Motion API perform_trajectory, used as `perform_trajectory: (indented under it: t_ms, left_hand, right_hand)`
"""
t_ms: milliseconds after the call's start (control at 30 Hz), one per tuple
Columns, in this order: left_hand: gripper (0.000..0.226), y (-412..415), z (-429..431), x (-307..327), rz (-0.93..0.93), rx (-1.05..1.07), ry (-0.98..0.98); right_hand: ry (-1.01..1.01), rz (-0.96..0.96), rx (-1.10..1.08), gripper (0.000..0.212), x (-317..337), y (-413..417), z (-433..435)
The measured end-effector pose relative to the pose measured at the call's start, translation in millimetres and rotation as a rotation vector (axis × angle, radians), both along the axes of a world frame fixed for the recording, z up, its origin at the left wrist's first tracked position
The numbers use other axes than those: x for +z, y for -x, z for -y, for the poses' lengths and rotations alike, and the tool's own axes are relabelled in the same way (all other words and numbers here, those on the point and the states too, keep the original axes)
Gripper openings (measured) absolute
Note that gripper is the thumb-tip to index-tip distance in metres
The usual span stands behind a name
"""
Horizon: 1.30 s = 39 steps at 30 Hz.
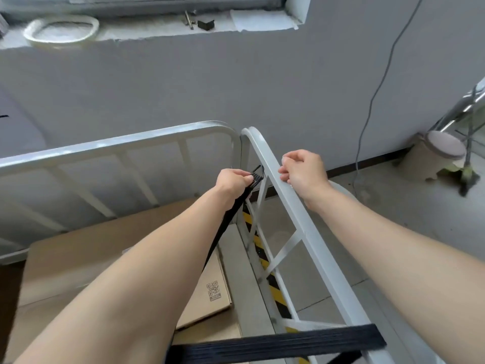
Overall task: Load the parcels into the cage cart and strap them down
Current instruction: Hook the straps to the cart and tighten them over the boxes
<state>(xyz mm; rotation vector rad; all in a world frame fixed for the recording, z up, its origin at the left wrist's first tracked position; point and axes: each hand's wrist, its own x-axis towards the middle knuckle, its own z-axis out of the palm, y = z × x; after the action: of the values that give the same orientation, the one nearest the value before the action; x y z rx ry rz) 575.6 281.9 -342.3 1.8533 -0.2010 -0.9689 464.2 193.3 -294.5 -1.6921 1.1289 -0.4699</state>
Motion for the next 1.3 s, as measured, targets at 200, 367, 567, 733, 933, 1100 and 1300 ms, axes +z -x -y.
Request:
perform_trajectory:
  t_ms: [200, 367, 567, 733, 933, 1100, 1300]
  left_hand:
    - [0.020, 5, -13, 0, -0.037, -0.015, -0.029]
    - [0.013, 19, -28, 26, -0.073, -0.039, -0.017]
    - [0.012, 27, -79, 60, -0.096, -0.097, -0.095]
    - [0.013, 44, -146, 96, -0.092, -0.177, -0.118]
    - [0.017, 70, -254, 126, -0.159, -0.214, -0.054]
    - [0.018, 90, -349, 148, -0.212, -0.236, 0.014]
    - [0.018, 115, -459, 178, -0.225, -0.272, 0.075]
  right_hand:
    - [-0.004, 0.018, -0.015, 0.014, 3, 7, -7]
    - [0.003, -0.034, 0.011, 0.015, 20, 24, -28]
    - [-0.044, -0.018, 0.070, 0.010, 55, 46, -72]
    - [-0.023, -0.013, 0.113, 0.011, 89, 55, -126]
    - [-0.015, -0.109, 0.223, 0.013, 121, 66, -224]
    - [0.047, -0.193, 0.316, 0.020, 144, 72, -309]
    - [0.209, -0.389, 0.563, 0.025, 172, 80, -411]
